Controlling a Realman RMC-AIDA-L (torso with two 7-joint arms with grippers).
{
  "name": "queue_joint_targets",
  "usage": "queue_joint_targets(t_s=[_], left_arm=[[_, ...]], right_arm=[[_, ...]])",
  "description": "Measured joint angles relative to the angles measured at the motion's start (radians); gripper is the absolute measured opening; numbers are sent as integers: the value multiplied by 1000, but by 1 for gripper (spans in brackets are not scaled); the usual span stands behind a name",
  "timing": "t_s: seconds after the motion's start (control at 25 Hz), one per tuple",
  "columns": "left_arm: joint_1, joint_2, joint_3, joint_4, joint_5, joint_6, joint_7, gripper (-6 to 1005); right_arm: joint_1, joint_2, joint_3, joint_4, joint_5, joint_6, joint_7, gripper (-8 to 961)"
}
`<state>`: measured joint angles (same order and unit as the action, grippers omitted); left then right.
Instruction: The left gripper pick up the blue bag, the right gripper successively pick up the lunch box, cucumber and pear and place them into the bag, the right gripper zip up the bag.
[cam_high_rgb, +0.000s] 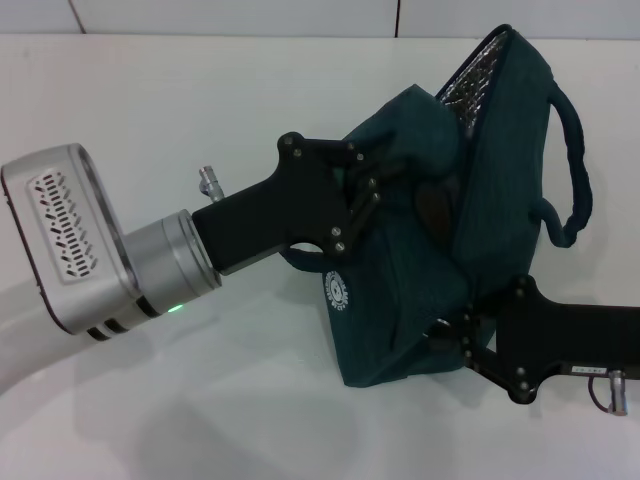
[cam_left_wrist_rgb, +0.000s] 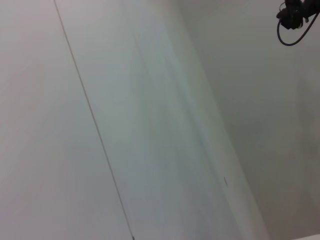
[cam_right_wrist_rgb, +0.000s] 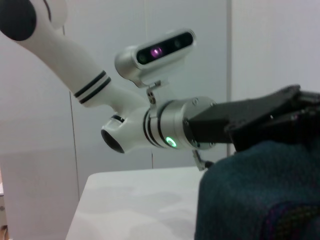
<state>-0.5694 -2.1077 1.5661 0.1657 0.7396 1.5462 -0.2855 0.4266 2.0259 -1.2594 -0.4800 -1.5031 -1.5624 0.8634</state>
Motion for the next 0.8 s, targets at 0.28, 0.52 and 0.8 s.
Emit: queue_joint_targets(t_s=[0.28, 0.52, 0.8], left_arm=[[27, 0, 71, 1, -110, 33, -10, 67], [63, 0, 166, 31, -221, 64, -14, 67], [80, 0, 181, 73, -233, 65, -108, 326]], right_arm=[[1, 2, -9, 35, 46, -35, -118, 30], [1, 1, -10, 37, 52, -63, -170, 34], [14, 2, -15, 37, 54, -92, -185, 33]])
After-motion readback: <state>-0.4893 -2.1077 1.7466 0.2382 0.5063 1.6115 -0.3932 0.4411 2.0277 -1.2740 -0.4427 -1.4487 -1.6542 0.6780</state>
